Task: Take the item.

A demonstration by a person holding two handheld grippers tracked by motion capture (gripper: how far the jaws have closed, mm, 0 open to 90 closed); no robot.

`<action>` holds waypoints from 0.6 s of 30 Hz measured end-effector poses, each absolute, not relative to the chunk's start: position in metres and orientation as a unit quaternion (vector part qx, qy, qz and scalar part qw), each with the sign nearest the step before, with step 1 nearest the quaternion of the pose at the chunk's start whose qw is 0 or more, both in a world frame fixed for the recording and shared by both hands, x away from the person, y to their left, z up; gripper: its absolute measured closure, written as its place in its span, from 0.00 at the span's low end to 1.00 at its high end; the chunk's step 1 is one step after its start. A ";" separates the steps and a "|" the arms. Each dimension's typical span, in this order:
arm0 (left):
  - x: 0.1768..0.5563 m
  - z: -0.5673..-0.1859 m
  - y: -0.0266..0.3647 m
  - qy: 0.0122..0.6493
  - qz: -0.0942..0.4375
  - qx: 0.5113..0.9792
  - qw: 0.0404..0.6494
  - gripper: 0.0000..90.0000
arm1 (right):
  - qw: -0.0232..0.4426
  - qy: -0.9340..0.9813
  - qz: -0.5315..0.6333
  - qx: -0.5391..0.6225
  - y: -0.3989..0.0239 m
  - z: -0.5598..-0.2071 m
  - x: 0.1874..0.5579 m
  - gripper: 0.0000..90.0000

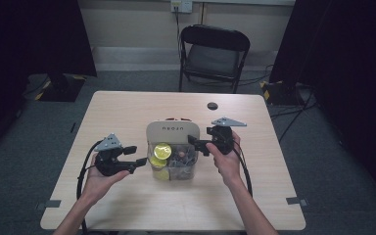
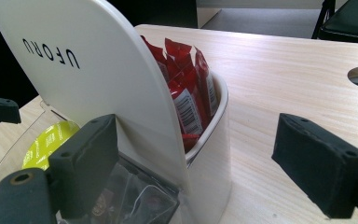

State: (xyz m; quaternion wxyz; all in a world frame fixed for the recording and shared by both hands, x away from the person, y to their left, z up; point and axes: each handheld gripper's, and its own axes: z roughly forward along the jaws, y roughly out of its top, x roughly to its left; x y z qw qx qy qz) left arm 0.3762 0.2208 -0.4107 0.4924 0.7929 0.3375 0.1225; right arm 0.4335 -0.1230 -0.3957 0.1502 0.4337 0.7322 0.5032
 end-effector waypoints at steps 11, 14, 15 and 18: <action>0.385 -0.401 0.189 0.295 0.110 0.802 0.508 0.43 | 0.149 0.733 0.503 0.434 -0.123 -0.396 0.433 0.15; 0.390 -0.404 0.186 0.296 0.102 0.800 0.513 0.43 | 0.148 0.734 0.501 0.433 -0.123 -0.396 0.433 0.15; 0.390 -0.404 0.185 0.296 0.097 0.799 0.514 0.42 | 0.148 0.734 0.501 0.433 -0.123 -0.396 0.433 0.15; 0.392 -0.406 0.182 0.301 0.098 0.802 0.507 0.38 | 0.146 0.737 0.499 0.432 -0.122 -0.397 0.434 0.15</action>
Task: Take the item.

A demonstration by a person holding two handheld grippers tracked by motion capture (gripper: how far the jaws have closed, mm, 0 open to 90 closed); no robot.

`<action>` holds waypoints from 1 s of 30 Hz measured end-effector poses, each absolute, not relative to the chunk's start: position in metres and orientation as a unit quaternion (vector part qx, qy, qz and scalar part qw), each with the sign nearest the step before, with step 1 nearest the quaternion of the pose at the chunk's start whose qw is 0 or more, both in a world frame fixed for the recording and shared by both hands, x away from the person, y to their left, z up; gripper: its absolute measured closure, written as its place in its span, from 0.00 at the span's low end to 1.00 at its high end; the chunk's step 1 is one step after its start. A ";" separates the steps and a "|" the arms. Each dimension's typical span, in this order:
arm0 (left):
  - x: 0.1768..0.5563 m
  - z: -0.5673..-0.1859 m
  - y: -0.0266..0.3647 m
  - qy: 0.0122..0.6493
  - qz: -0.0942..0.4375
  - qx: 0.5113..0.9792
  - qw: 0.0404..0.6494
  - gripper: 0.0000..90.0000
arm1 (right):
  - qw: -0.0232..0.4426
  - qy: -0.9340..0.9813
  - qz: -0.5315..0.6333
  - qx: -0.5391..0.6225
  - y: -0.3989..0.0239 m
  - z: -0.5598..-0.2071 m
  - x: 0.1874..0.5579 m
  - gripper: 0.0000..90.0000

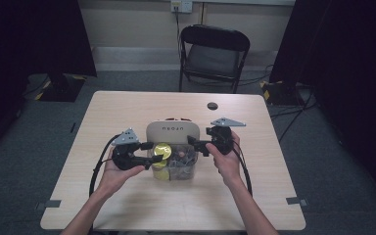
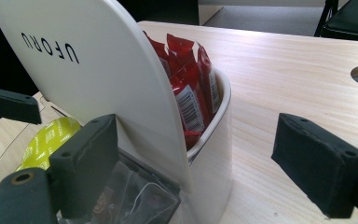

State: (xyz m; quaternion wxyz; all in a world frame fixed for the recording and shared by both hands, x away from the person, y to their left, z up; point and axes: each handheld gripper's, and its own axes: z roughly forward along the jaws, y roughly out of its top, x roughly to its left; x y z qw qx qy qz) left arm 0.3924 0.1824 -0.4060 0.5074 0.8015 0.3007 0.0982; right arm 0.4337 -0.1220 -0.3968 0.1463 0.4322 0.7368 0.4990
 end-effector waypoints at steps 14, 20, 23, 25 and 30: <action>0.395 -0.414 0.169 0.295 0.094 0.809 0.500 0.40 | 0.145 0.736 0.500 0.433 -0.122 -0.397 0.434 0.16; 0.398 -0.416 0.166 0.295 0.090 0.812 0.495 0.40 | 0.145 0.736 0.501 0.432 -0.122 -0.397 0.434 0.16; 0.400 -0.417 0.163 0.291 0.087 0.814 0.495 0.40 | 0.145 0.735 0.501 0.432 -0.122 -0.397 0.434 0.16; 0.401 -0.419 0.161 0.291 0.081 0.819 0.489 0.40 | 0.144 0.735 0.501 0.432 -0.122 -0.397 0.434 0.16; 0.402 -0.419 0.163 0.293 0.080 0.816 0.491 0.41 | 0.144 0.735 0.502 0.433 -0.122 -0.397 0.434 0.16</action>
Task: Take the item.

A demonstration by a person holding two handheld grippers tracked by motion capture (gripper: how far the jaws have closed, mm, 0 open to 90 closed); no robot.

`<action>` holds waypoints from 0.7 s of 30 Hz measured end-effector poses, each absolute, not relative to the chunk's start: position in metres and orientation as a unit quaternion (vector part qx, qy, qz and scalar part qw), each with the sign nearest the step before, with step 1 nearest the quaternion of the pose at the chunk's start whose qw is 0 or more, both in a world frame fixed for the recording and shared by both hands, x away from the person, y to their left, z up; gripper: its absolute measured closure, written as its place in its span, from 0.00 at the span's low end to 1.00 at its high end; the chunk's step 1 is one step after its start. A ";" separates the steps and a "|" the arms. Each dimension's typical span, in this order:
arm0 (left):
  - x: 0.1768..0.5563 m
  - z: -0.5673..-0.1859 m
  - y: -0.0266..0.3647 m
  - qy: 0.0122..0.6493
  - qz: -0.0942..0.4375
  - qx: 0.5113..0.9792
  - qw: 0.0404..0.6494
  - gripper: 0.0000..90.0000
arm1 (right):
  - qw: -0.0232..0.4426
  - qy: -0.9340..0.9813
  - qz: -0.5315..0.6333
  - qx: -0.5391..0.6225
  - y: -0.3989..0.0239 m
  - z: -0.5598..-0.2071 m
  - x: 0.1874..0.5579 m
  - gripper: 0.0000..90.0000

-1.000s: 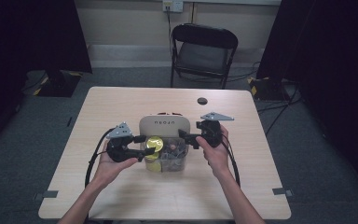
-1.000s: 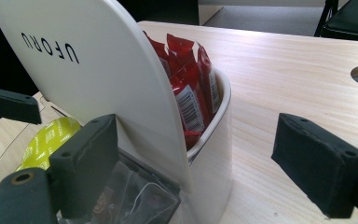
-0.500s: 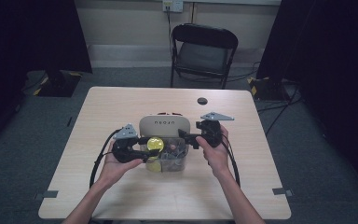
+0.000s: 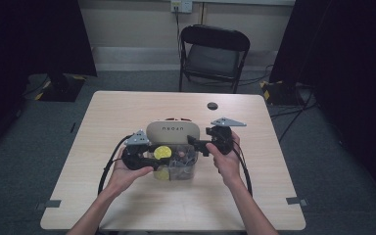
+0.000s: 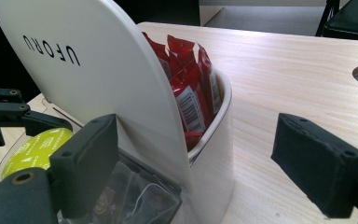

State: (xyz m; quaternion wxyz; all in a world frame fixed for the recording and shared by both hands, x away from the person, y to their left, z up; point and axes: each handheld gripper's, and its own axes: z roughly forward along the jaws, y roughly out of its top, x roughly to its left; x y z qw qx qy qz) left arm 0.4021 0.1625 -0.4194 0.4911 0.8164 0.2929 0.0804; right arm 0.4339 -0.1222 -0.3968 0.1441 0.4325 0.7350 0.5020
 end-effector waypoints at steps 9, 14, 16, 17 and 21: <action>0.402 -0.419 0.162 0.291 0.091 0.819 0.486 0.42 | 0.141 0.736 0.502 0.432 -0.121 -0.398 0.434 0.16; 0.402 -0.419 0.163 0.296 0.079 0.815 0.493 0.42 | 0.142 0.736 0.502 0.432 -0.121 -0.398 0.434 0.16; 0.402 -0.418 0.163 0.296 0.080 0.813 0.495 0.42 | 0.142 0.736 0.502 0.432 -0.121 -0.398 0.434 0.15; 0.401 -0.417 0.164 0.294 0.081 0.813 0.495 0.42 | 0.141 0.736 0.502 0.432 -0.121 -0.398 0.434 0.15; 0.399 -0.414 0.164 0.294 0.082 0.811 0.499 0.42 | 0.141 0.737 0.501 0.431 -0.121 -0.399 0.435 0.15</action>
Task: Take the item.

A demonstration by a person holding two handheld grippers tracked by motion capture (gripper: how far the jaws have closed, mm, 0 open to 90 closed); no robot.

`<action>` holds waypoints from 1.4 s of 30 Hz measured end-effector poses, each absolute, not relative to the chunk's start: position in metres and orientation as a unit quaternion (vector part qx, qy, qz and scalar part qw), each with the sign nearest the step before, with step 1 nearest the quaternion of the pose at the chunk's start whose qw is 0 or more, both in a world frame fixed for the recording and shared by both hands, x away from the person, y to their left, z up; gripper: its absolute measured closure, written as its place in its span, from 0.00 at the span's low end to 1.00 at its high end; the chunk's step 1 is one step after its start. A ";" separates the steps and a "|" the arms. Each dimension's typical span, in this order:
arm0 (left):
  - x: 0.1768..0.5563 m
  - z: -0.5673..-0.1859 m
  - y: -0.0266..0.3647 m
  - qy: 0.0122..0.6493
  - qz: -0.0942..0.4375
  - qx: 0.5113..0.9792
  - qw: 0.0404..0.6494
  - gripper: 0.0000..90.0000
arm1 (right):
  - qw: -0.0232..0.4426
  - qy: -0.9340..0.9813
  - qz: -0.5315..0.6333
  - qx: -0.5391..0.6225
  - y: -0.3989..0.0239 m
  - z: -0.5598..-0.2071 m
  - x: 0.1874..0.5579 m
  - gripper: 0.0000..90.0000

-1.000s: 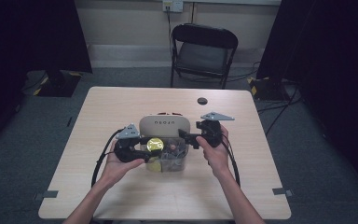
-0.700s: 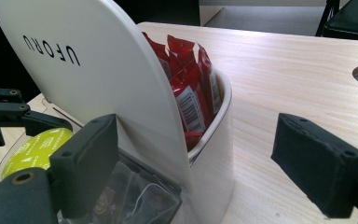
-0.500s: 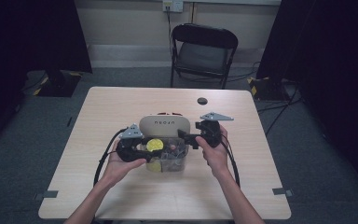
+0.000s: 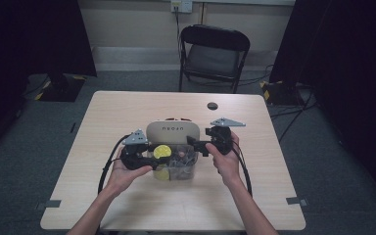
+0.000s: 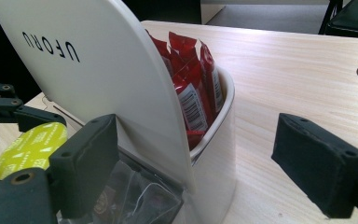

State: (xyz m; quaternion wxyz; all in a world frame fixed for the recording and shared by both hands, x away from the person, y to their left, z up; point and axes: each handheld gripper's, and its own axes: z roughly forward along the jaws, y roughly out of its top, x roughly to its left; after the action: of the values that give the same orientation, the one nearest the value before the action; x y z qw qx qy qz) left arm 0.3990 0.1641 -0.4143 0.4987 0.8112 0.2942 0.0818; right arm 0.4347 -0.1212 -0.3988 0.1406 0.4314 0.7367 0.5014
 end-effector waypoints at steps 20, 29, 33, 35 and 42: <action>0.392 -0.404 0.183 0.294 0.090 0.804 0.509 0.43 | 0.140 0.737 0.501 0.431 -0.121 -0.399 0.435 0.15; 0.392 -0.396 0.197 0.300 0.091 0.796 0.518 0.43 | 0.141 0.737 0.501 0.431 -0.121 -0.399 0.435 0.15; 0.391 -0.392 0.202 0.298 0.093 0.796 0.519 0.43 | 0.141 0.737 0.501 0.431 -0.121 -0.399 0.435 0.15; 0.392 -0.391 0.206 0.299 0.092 0.793 0.522 0.43 | 0.141 0.737 0.501 0.431 -0.121 -0.399 0.435 0.15; 0.394 -0.390 0.216 0.305 0.097 0.792 0.520 0.43 | 0.141 0.737 0.501 0.431 -0.121 -0.399 0.435 0.15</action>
State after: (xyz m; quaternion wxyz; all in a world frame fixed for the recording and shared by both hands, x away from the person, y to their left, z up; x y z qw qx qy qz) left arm 0.3940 0.2155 -0.3905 0.5203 0.7918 0.3049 0.0970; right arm 0.4346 -0.1209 -0.3988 0.1413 0.4312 0.7370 0.5009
